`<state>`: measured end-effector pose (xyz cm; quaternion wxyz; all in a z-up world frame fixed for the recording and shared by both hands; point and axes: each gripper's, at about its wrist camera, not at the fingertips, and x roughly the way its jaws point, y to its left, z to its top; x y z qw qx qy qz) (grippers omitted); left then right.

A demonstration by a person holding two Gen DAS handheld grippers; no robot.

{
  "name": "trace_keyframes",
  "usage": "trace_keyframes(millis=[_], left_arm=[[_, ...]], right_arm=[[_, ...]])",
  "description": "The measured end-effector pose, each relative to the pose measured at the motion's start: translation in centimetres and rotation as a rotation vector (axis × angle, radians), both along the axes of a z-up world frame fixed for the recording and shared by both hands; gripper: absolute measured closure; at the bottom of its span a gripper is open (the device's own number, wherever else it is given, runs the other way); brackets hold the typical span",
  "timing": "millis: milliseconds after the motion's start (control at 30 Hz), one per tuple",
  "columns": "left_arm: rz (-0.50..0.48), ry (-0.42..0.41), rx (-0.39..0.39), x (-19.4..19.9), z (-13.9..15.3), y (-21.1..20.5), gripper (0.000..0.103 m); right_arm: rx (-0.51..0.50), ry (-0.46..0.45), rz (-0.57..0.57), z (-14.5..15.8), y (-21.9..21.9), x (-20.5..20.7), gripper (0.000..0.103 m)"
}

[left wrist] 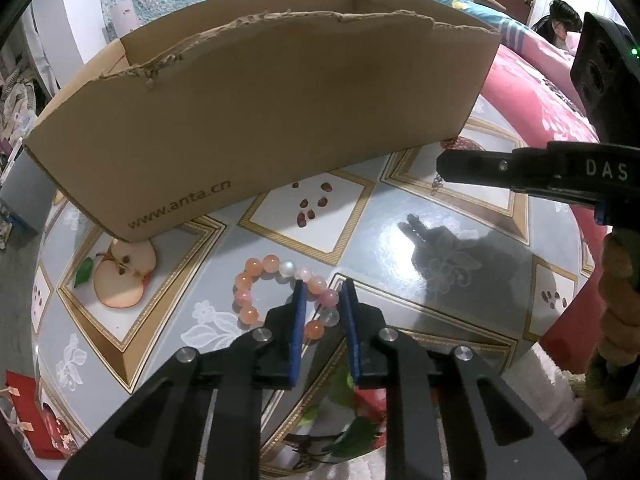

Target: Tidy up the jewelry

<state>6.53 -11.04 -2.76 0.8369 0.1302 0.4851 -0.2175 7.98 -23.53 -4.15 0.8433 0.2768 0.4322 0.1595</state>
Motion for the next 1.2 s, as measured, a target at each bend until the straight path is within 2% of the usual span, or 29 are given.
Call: trace_keyframes(millis=[367, 833, 1200], left_arm=[[0.005, 0.007, -0.007, 0.0, 0.0, 0.0, 0.094], [0.034, 0.015, -0.050, 0.0, 0.2, 2.5, 0.094], [0.038, 0.011, -0.044, -0.1, 0.3, 2.9, 0.094]], right_arm=[[0.004, 0.003, 0.007, 0.1, 0.1, 0.0, 0.103], [-0.003, 0.015, 0.018, 0.0, 0.8, 0.2, 0.103], [-0.001, 0.017, 0.020, -0.2, 0.7, 0.3, 0.103]])
